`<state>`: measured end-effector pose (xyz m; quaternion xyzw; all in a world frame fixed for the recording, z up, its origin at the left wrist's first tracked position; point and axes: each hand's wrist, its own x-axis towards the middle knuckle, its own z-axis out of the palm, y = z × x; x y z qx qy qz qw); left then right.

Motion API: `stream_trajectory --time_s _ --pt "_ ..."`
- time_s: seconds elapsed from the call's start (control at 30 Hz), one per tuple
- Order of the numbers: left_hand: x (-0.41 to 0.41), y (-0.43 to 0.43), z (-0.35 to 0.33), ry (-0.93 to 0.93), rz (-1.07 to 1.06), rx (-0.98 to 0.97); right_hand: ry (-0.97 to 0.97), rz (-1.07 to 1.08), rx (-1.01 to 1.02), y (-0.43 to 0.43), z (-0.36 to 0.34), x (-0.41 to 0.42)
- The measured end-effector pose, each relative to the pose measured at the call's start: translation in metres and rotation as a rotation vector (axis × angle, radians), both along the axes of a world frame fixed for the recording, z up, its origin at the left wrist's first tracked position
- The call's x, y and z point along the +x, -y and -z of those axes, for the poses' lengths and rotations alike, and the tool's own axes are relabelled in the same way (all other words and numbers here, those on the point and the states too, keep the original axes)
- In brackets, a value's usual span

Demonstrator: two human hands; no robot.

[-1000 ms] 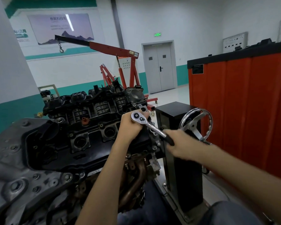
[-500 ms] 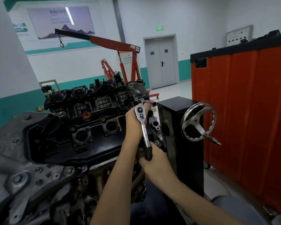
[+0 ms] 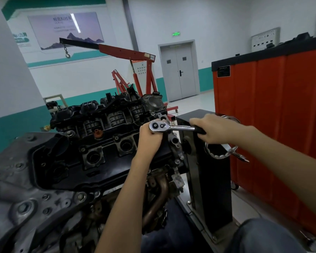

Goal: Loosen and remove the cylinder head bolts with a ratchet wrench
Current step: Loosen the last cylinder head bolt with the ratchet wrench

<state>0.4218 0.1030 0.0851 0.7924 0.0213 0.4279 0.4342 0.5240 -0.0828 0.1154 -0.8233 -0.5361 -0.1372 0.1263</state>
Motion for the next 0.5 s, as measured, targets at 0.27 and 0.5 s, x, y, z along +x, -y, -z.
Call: stream_trajectory --time_s 0.27,0.5 --pt "0.025 0.018 0.009 0.175 -0.081 -0.189 -0.880 -0.046 0.689 -0.044 0.114 -0.112" --pt "0.009 0.002 0.003 0.004 -0.048 0.016 -0.781 -0.057 0.534 -0.040 0.104 -0.097"
